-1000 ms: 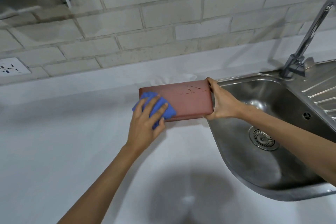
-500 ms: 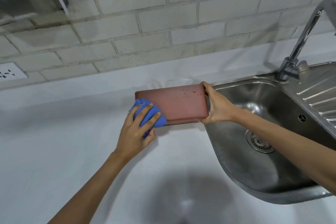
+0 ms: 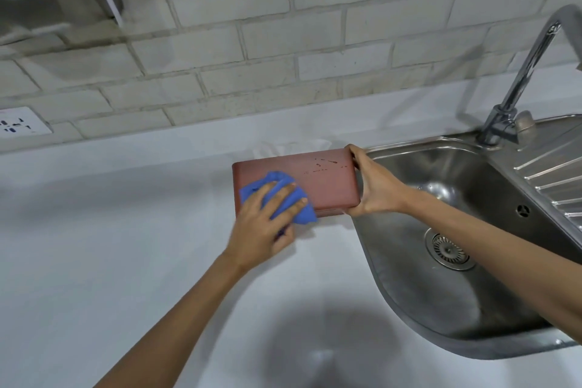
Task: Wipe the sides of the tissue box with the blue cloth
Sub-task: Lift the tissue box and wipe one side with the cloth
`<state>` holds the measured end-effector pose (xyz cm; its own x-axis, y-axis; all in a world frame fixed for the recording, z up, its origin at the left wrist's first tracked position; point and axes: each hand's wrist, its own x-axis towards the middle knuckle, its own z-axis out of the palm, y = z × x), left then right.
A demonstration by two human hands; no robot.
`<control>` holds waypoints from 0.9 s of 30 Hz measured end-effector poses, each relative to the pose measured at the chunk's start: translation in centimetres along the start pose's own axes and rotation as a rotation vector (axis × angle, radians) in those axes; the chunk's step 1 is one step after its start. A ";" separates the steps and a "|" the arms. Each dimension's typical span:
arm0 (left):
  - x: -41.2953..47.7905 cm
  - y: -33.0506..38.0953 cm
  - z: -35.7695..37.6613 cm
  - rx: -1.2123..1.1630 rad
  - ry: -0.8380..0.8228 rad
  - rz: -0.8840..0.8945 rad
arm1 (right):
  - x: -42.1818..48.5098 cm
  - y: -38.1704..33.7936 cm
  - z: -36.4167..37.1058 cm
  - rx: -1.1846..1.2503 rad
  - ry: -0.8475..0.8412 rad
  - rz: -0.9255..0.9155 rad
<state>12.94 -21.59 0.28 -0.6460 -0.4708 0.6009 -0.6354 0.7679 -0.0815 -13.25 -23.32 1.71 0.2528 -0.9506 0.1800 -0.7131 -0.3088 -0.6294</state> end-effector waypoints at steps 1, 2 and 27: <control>-0.8 -1.0 -0.5 -0.003 0.040 -0.084 | 0.0 -0.1 0.1 0.009 0.001 0.005; -1.1 -1.8 -0.9 -0.012 0.083 -0.192 | 0.0 -0.1 0.2 0.018 0.005 0.009; 2.1 5.2 2.5 0.020 0.171 -0.653 | -0.3 0.3 1.3 0.111 0.059 0.007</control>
<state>7.22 -19.69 -0.88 -0.0519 -0.7586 0.6495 -0.8815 0.3404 0.3273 -12.68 -23.04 0.50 0.2063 -0.9540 0.2173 -0.6368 -0.2995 -0.7104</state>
